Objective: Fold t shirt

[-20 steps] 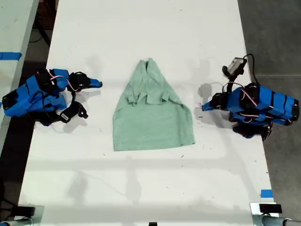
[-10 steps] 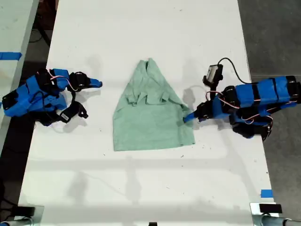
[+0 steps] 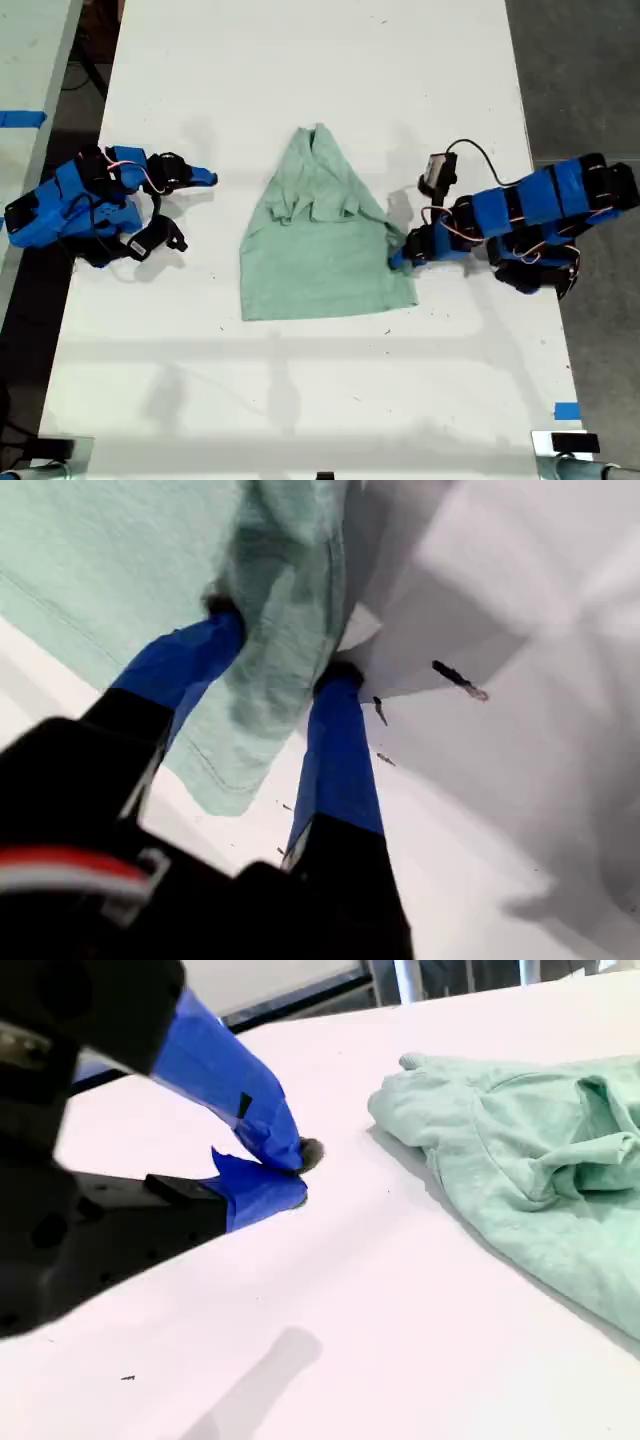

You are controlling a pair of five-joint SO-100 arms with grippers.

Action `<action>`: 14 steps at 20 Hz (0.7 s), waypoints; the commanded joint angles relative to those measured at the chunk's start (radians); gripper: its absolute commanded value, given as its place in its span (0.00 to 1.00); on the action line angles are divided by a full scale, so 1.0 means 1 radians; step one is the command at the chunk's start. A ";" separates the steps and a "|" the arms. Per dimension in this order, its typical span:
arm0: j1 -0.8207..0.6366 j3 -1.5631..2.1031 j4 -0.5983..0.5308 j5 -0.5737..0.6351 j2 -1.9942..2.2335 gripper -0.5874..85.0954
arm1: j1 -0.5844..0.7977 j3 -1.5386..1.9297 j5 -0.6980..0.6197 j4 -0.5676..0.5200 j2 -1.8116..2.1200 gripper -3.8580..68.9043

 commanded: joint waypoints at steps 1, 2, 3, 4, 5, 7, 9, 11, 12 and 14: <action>-0.003 0.015 -0.008 0.000 0.006 0.01 | -0.003 -0.023 0.018 0.002 -0.008 0.11; -0.003 0.015 -0.008 0.000 0.006 0.01 | -0.002 -0.046 0.018 0.028 -0.002 0.07; -0.003 0.015 -0.008 0.000 0.006 0.01 | -0.002 -0.083 0.015 0.067 -0.003 0.06; -0.003 0.015 -0.008 0.000 0.006 0.01 | -0.002 -0.132 0.011 0.121 -0.008 0.06; -0.003 0.015 -0.008 0.000 0.006 0.01 | -0.002 -0.189 0.003 0.176 -0.015 0.06; -0.003 0.015 -0.008 0.000 0.006 0.01 | -0.002 -0.321 -0.032 0.265 -0.040 0.06; -0.003 0.015 -0.008 0.000 0.006 0.01 | -0.006 -0.479 -0.083 0.314 -0.117 0.06; -0.003 0.015 -0.008 0.000 0.006 0.01 | -0.026 -0.676 -0.127 0.356 -0.262 0.06; -0.003 0.015 -0.008 0.000 0.006 0.01 | -0.040 -0.784 -0.149 0.373 -0.347 0.06; -0.003 0.015 -0.008 0.000 0.006 0.01 | -0.071 -1.020 -0.186 0.417 -0.540 0.06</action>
